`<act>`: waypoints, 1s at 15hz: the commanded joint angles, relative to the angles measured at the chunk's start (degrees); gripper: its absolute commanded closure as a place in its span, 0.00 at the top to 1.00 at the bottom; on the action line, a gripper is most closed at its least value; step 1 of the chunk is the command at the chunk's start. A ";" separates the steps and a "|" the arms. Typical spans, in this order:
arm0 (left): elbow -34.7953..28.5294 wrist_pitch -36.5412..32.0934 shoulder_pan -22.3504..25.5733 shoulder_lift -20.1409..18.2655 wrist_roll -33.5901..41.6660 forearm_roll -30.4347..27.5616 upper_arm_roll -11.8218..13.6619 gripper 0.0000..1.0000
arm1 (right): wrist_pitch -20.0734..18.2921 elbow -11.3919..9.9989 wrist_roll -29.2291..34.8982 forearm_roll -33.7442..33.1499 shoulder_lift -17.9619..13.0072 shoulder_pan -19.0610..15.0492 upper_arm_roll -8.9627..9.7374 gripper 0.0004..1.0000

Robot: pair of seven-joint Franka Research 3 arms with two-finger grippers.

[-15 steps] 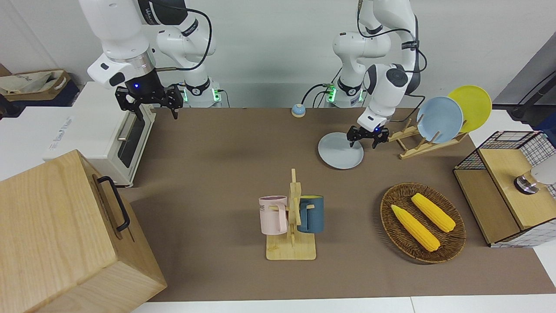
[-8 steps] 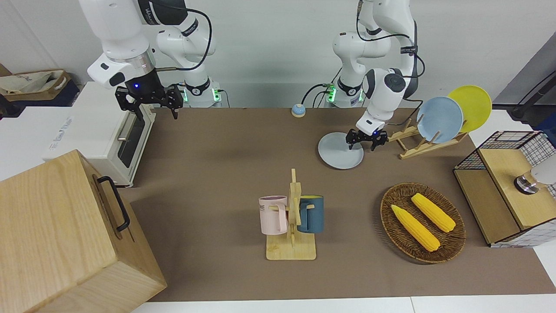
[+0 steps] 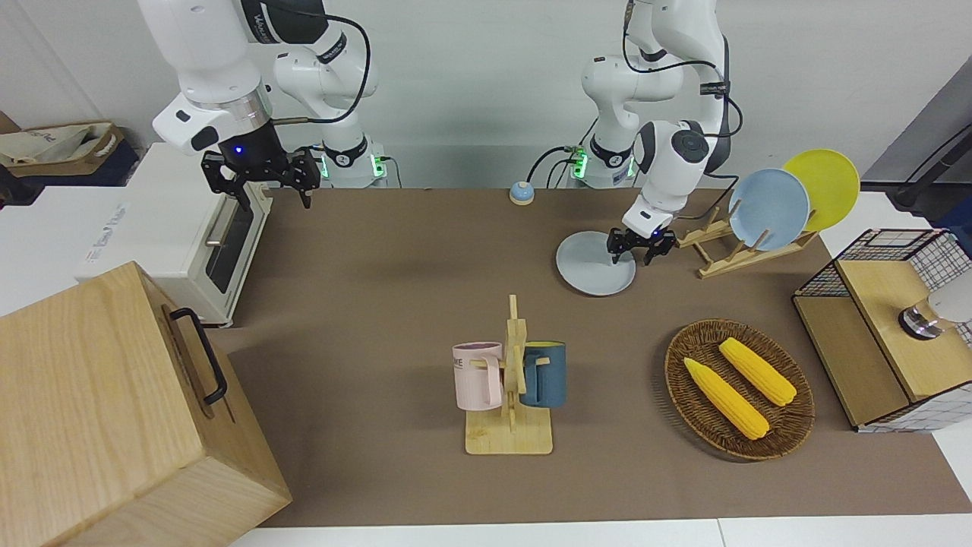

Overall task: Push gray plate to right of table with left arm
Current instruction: 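Lower the left gripper onto the gray plate's rim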

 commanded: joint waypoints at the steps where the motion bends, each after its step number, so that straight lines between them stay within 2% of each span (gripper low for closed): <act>1: -0.69 1.40 -0.87 -0.06 -1.04 -0.79 0.52 0.00 | -0.62 0.08 0.09 0.40 -0.34 -0.04 -0.01 0.98; 11: -0.60 2.10 -0.87 0.73 -2.18 -0.79 0.52 0.00 | -0.62 0.08 0.09 0.40 -0.34 -0.04 -0.01 0.98; 15: -0.43 3.07 -4.64 1.52 -6.65 -0.79 0.34 0.00 | -0.62 0.08 0.09 0.40 -0.34 -0.04 -0.01 0.98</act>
